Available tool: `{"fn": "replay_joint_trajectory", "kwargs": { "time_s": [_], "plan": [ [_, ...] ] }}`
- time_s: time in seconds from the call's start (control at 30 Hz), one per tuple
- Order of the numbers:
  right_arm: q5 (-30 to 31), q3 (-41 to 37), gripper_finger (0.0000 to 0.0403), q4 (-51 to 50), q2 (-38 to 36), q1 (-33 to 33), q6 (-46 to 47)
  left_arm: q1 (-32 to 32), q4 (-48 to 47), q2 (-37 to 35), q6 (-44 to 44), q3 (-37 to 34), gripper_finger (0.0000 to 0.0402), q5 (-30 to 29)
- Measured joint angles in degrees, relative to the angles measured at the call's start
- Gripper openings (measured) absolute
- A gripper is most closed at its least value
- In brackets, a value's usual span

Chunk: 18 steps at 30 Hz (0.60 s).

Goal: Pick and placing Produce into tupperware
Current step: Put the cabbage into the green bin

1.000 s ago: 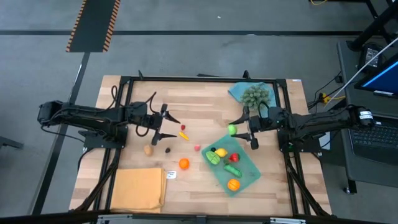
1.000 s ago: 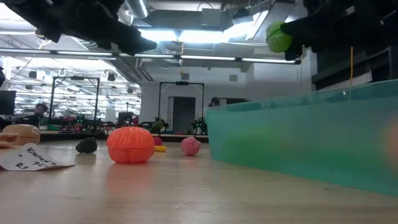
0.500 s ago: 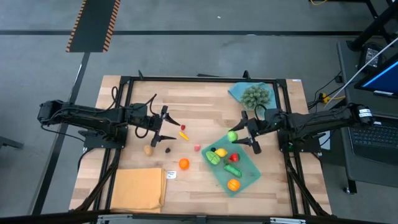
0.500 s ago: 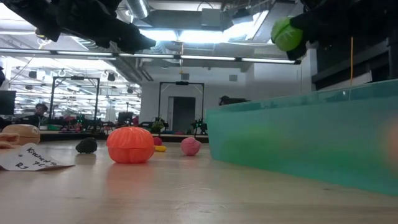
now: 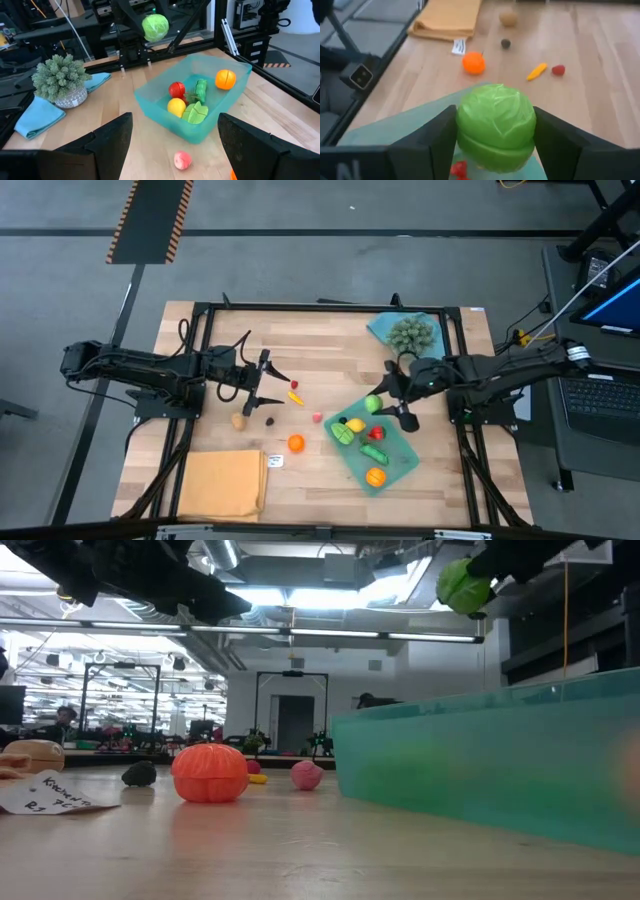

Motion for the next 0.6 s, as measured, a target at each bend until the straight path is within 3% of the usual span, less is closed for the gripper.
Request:
{"fn": "replay_joint_trajectory", "kwargs": {
  "time_s": [0.13,0.33,0.6],
  "plan": [
    [0.3,5.0,0.0226,-5.6,5.6,0.0,1.0,0.0,-0.1,0.0,0.0,0.0,0.0286,0.0],
    [6.4,14.0,0.0226,-19.9,14.9,0.0,5.4,0.0,-0.4,0.0,0.0,0.0,0.0286,0.0],
    [6.6,23.9,0.0226,-31.9,24.2,0.5,7.6,0.0,-1.7,0.0,0.1,0.0,0.0286,0.0]
  ]
}}
